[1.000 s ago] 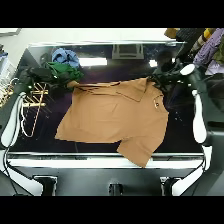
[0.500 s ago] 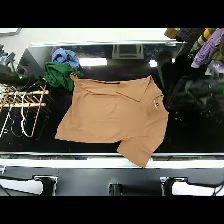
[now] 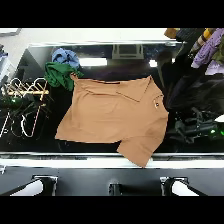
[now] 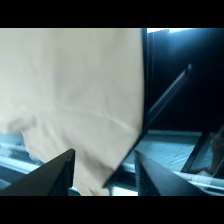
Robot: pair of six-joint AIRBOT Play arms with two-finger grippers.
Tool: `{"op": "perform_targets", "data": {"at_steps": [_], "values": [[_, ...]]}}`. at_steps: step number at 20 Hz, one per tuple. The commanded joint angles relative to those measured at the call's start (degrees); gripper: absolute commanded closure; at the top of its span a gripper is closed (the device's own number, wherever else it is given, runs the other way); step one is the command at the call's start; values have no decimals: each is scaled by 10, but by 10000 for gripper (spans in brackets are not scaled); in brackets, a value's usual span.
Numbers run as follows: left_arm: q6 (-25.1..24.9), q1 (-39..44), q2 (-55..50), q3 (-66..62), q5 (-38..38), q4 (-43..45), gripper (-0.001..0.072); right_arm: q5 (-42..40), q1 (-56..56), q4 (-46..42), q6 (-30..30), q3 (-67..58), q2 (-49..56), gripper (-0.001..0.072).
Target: Fold the clothes and pants, and hang the long-sleeved shirts on hangers.
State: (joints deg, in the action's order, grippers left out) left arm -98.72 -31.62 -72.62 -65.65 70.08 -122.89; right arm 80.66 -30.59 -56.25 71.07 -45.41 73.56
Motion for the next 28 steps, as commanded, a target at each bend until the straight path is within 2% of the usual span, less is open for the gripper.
{"op": "perform_targets", "data": {"at_steps": [1,11,15,21,22,23,26,27,28], "values": [[-5,-4,24,50,-7,-7,171,-19,-2,-4,-30,64,-6,275],[-3,-4,24,54,-21,-17,170,-102,-2,23,-71,110,-5,275],[-3,-4,23,54,-21,-17,170,-135,-2,61,-88,110,-5,275],[-3,-4,23,54,-21,-17,170,-138,-2,75,-94,134,7,296],[-3,-4,23,54,-21,-17,170,-145,-2,76,-94,143,7,318],[-3,-4,23,54,-21,-17,170,-151,-2,81,-99,149,7,373],[-3,-5,23,54,-21,-17,170,-172,-2,99,-107,154,7,432],[-4,-5,23,54,-21,-17,170,-178,-2,109,-112,154,7,504],[-5,-5,23,55,-18,-16,170,-176,-2,125,-129,154,7,618]]}}
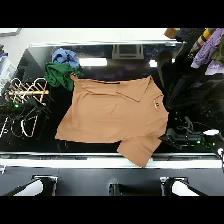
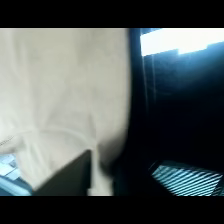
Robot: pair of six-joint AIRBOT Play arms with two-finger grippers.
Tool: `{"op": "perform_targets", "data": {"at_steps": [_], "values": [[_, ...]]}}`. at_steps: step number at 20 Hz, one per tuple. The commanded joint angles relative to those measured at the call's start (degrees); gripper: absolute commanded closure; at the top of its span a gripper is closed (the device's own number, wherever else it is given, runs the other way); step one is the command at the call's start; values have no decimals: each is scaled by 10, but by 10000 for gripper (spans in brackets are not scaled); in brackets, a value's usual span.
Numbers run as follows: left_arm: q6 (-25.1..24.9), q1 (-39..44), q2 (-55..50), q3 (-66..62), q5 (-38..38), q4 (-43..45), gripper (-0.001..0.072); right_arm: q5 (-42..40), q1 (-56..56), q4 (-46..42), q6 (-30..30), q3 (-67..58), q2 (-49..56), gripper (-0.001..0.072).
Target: Fold the clothes and pants, and hang the long-sleeved shirts on hangers.
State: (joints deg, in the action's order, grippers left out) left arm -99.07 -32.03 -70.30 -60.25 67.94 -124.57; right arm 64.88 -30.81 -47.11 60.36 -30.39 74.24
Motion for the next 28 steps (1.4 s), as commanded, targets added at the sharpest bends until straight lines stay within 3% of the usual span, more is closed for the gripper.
{"op": "perform_targets", "data": {"at_steps": [1,2,9,17,28], "values": [[-2,-5,0,6,7,1,170,-17,1,43,-28,3,0,653],[-2,-14,0,16,7,0,170,-15,1,47,-28,3,0,680],[-40,-81,0,112,24,0,170,12,1,47,-28,3,0,681],[-75,-74,-25,192,26,-28,171,29,0,47,-28,3,0,681],[-77,-39,-74,199,24,-36,171,30,1,47,-27,3,0,681]]}}
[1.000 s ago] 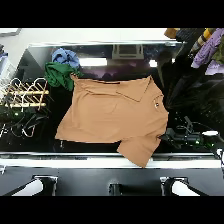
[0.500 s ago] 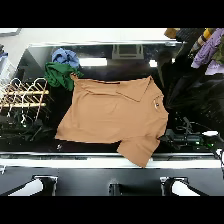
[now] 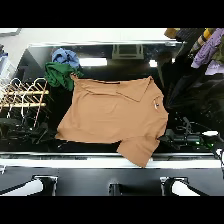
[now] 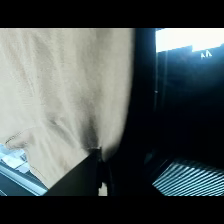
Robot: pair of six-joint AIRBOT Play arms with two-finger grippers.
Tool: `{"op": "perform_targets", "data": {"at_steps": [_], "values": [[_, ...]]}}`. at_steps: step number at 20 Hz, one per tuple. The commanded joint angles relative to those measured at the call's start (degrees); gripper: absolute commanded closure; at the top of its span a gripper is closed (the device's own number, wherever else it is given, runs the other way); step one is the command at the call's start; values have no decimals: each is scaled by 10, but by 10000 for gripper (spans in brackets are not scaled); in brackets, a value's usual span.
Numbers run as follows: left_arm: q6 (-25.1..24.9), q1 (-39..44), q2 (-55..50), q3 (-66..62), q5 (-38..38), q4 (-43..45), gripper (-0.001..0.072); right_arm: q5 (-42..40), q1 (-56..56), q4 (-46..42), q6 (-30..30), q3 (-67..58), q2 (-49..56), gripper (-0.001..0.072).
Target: Fold the clothes and pants, and hang the long-sleeved shirts on hangers.
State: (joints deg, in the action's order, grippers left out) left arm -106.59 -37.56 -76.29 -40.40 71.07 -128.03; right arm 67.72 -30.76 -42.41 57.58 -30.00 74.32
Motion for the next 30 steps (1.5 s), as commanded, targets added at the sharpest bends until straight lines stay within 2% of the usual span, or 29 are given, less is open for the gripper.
{"op": "perform_targets", "data": {"at_steps": [1,3,5,10,12,13,14,15,17,21,23,26,28,30], "values": [[-1,27,-18,1,-16,-2,177,5,0,0,0,0,0,681],[1,41,-19,1,-37,-2,189,13,0,-1,0,0,0,681],[3,44,-19,1,-46,-1,327,14,0,-2,0,0,-2,681],[3,43,-19,1,-53,1,350,13,0,-5,0,0,-14,681],[3,43,-19,1,-57,1,563,16,0,-4,0,0,-17,681],[3,43,-19,1,-57,1,601,20,0,-4,0,0,-18,681],[3,43,-19,1,-57,1,603,25,0,-4,0,0,-20,681],[2,43,-19,1,-57,1,697,31,0,-4,-5,0,-24,682],[2,43,-18,1,-57,-2,692,44,0,10,-17,0,-36,682],[0,52,0,-28,-56,-32,693,36,2,97,-32,-12,-83,684],[0,68,13,-75,-55,-53,693,7,48,89,-17,-47,-105,684],[16,111,29,-191,-55,-56,692,-79,176,44,54,-159,-109,684],[38,138,33,-296,-56,-55,692,-148,238,-23,133,-259,-109,684],[53,154,37,-419,-56,-55,693,-171,268,-90,197,-384,-109,684]]}}
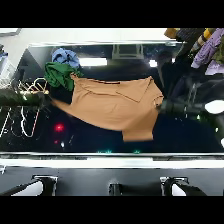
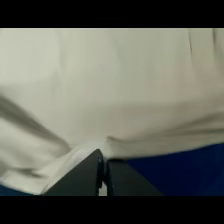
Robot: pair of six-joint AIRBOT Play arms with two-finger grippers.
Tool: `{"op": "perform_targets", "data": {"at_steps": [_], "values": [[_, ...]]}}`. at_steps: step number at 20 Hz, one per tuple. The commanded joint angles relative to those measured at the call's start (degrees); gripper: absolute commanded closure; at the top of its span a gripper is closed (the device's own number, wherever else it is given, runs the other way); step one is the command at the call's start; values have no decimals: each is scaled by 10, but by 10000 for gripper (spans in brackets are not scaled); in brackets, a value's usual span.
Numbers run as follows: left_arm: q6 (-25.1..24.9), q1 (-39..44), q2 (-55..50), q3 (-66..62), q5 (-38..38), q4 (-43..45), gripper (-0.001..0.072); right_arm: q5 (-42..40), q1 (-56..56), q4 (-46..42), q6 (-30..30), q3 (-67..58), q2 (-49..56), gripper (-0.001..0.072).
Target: Fold the clothes and pants, and hang the long-sleeved shirts on hangers.
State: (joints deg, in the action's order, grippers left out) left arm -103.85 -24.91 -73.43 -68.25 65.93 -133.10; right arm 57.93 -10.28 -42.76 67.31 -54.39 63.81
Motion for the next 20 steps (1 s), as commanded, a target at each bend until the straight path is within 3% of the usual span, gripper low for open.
{"op": "perform_targets", "data": {"at_steps": [1,5,11,15,20], "values": [[35,30,12,-202,-4,-4,693,-57,63,-98,113,-200,-4,684],[117,19,61,-400,-3,57,693,63,61,-126,132,-417,-34,684],[259,2,224,-454,12,247,693,120,61,-186,282,-539,-193,684],[270,2,261,-453,76,308,693,112,61,-254,409,-543,-243,684],[251,3,227,-402,102,294,693,170,61,-259,427,-543,-163,684]]}}
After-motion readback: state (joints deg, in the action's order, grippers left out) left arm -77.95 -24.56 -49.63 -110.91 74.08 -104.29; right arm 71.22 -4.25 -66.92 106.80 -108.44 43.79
